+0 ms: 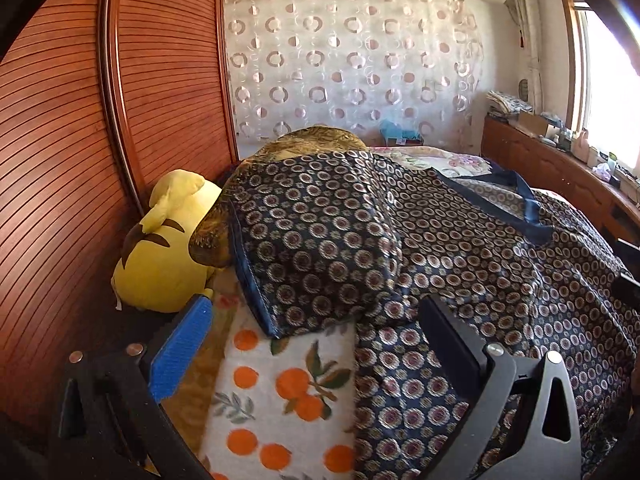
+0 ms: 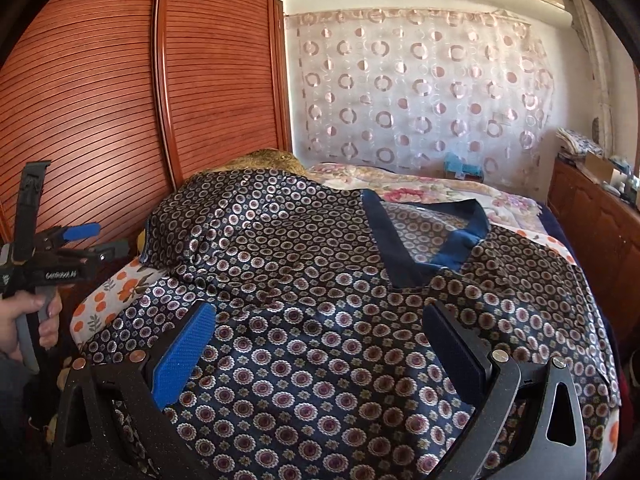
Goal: Fold small clothes
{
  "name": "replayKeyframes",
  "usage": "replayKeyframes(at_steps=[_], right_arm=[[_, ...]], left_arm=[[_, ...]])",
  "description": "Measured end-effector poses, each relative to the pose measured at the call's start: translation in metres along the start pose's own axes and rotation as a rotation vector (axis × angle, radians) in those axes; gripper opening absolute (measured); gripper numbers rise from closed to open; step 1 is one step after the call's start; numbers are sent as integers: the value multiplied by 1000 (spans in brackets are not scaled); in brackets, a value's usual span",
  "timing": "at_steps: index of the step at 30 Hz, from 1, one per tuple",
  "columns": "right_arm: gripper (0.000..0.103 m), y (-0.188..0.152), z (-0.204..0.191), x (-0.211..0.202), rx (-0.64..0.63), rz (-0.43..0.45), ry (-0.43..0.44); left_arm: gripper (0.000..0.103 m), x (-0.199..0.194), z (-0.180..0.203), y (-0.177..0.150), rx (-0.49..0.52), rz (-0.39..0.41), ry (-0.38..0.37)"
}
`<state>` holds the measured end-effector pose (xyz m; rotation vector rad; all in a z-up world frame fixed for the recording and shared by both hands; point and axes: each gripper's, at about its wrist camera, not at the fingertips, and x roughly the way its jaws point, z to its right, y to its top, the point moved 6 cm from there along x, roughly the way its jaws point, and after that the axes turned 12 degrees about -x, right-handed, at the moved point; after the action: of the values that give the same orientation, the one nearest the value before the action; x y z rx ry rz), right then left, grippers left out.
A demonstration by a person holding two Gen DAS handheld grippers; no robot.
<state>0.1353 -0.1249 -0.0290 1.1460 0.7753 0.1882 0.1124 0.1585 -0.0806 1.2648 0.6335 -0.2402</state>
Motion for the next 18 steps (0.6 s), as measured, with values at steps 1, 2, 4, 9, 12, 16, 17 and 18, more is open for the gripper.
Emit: replayKeyframes(at_steps=[1, 2, 4, 9, 12, 16, 17, 18], right_arm=[[103, 1, 0, 0, 0, -1, 10], [103, 4, 0, 3, -2, -3, 15], [103, 8, -1, 3, -6, -2, 27], [103, 10, -4, 4, -17, -7, 36], [103, 8, -5, 8, -24, -17, 38], [103, 6, -5, 16, -25, -47, 58], [103, 5, -7, 18, -26, -63, 70], [103, 4, -8, 21, -26, -77, 82]], left_arm=[[98, 5, -6, 3, -12, -13, -9], [94, 9, -10, 4, -20, -23, -11], [88, 18, -20, 5, -35, -47, -2], [66, 45, -31, -9, -86, -173, -58], [62, 59, -30, -18, -101, -223, -77], [62, 70, -31, -22, -109, -252, -68], [62, 71, -32, -22, -116, -258, -66], [62, 72, -33, -22, -124, -262, -69]])
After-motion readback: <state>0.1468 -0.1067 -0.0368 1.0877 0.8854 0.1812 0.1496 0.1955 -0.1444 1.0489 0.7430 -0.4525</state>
